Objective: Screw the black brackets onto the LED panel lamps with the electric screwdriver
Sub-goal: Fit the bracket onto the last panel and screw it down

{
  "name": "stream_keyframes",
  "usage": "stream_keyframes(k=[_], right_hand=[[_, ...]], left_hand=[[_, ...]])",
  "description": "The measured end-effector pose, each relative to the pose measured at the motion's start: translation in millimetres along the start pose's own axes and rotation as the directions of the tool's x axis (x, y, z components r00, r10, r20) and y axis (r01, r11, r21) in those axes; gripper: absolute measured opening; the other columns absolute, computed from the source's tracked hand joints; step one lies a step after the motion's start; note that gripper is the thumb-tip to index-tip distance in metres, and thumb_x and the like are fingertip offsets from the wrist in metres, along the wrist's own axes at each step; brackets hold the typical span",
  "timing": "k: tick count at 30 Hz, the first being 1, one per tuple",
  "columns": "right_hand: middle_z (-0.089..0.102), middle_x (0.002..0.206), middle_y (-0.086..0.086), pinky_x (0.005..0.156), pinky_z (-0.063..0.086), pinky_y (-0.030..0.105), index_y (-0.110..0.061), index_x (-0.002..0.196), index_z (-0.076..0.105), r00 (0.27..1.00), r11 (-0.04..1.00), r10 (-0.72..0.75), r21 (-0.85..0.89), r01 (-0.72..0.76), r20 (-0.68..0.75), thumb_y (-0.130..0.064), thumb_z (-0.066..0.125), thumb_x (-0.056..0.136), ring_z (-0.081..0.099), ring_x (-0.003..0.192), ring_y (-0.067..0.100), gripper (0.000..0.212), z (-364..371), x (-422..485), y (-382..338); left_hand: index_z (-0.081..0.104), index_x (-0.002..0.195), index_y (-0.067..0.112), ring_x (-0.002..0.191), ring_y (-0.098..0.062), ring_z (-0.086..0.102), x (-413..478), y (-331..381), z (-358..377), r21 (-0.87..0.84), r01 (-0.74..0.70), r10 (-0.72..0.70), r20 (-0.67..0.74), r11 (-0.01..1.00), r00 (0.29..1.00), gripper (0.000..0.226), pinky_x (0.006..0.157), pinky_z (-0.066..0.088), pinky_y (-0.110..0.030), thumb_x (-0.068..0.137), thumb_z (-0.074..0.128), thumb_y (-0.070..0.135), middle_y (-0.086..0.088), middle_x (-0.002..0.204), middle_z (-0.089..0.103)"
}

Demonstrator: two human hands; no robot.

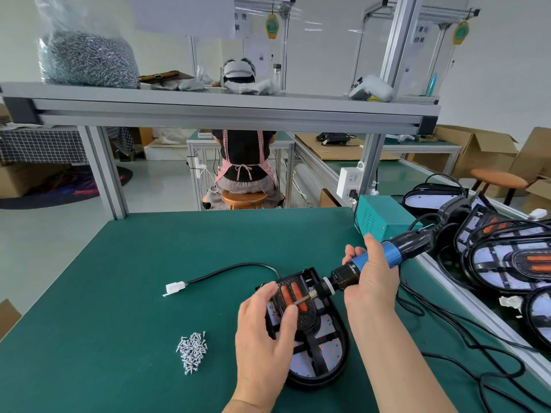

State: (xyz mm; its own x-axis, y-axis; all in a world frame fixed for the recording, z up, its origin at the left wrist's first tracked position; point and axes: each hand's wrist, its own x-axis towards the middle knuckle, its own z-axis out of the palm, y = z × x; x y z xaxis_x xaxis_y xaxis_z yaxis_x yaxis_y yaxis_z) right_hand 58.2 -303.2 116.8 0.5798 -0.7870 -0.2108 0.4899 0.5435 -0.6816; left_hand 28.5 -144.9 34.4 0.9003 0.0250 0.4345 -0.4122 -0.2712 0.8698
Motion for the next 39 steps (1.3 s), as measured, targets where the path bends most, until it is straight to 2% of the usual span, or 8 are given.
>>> stream_keyframes(k=[2,5,11,15,18,23,31,39], right_hand=[[0.059,0.082,0.006,0.06,0.057,0.023,-0.009,0.129,0.056,1.0,1.0,-0.018,0.011,0.017,0.002,-0.015,0.073,0.092,0.066,0.062,0.014,0.041,1,1,-5],[0.059,0.083,0.006,0.061,0.058,0.023,-0.005,0.13,0.056,0.999,0.999,-0.051,0.015,0.05,0.003,-0.016,0.073,0.092,0.066,0.06,0.013,0.043,2,3,-14],[0.06,0.078,0.004,0.062,0.056,0.024,-0.008,0.116,0.057,0.993,0.993,-0.118,0.01,0.118,0.018,-0.018,0.074,0.091,0.067,0.059,0.012,0.031,1,11,-31],[0.06,0.072,0.001,0.062,0.055,0.025,-0.012,0.111,0.055,0.985,0.985,-0.17,0.019,0.17,0.028,-0.019,0.073,0.092,0.066,0.059,0.012,0.027,3,16,-41],[0.059,0.066,-0.001,0.062,0.055,0.026,-0.012,0.113,0.054,0.976,0.977,-0.214,0.019,0.213,0.045,-0.018,0.072,0.092,0.064,0.058,0.013,0.028,6,19,-46],[0.057,0.07,0.003,0.061,0.053,0.027,-0.014,0.101,0.055,0.939,0.942,-0.331,-0.031,0.335,0.093,-0.017,0.071,0.091,0.061,0.061,0.018,0.019,15,24,-51],[0.058,0.061,0.0,0.057,0.052,0.029,-0.017,0.091,0.056,0.852,0.862,-0.457,-0.108,0.495,0.255,-0.02,0.072,0.084,0.064,0.057,0.021,0.018,30,24,-46],[0.061,0.058,-0.003,0.054,0.052,0.026,-0.009,0.098,0.053,0.836,0.833,-0.416,-0.22,0.509,0.358,-0.018,0.073,0.089,0.067,0.056,0.019,0.024,37,43,-27]], left_hand=[[0.053,0.128,0.026,0.117,-0.004,0.051,3,-3,-1,-0.015,0.114,-0.114,-0.059,0.993,0.992,0.035,0.096,0.039,-0.02,0.096,0.059,0.039,0.016,0.122,0.052],[0.046,0.13,0.022,0.103,-0.004,0.054,8,-6,1,-0.035,0.333,-0.335,-0.068,0.942,0.94,0.04,0.086,0.037,-0.028,0.097,0.052,0.044,0.007,0.119,0.05],[0.041,0.135,0.016,0.088,-0.013,0.055,15,-2,2,0.119,0.401,-0.406,0.019,0.908,0.914,0.058,0.078,0.036,-0.032,0.093,0.055,0.053,0.008,0.091,0.06],[0.028,0.146,0.014,0.103,-0.021,0.051,34,4,6,0.233,0.482,-0.519,0.136,0.844,0.844,0.092,0.082,0.037,-0.031,0.079,0.072,0.058,-0.005,0.121,0.059],[0.027,0.146,0.015,0.103,-0.016,0.051,40,5,13,0.224,0.528,-0.571,0.232,0.819,0.787,0.105,0.085,0.042,-0.031,0.067,0.08,0.059,0.003,0.119,0.056],[0.049,0.102,0.028,0.089,-0.007,0.065,39,7,18,0.143,0.562,-0.575,0.321,0.815,0.752,0.079,0.082,0.054,-0.033,0.039,0.07,0.07,0.014,0.096,0.068],[0.051,0.102,0.024,0.092,-0.012,0.068,43,6,15,0.101,0.566,-0.56,0.363,0.818,0.745,0.076,0.088,0.056,-0.041,0.041,0.075,0.062,0.009,0.096,0.07],[0.053,0.104,0.021,0.094,-0.017,0.069,43,4,16,0.07,0.58,-0.561,0.37,0.812,0.741,0.077,0.09,0.055,-0.045,0.041,0.077,0.059,0.006,0.097,0.072]])
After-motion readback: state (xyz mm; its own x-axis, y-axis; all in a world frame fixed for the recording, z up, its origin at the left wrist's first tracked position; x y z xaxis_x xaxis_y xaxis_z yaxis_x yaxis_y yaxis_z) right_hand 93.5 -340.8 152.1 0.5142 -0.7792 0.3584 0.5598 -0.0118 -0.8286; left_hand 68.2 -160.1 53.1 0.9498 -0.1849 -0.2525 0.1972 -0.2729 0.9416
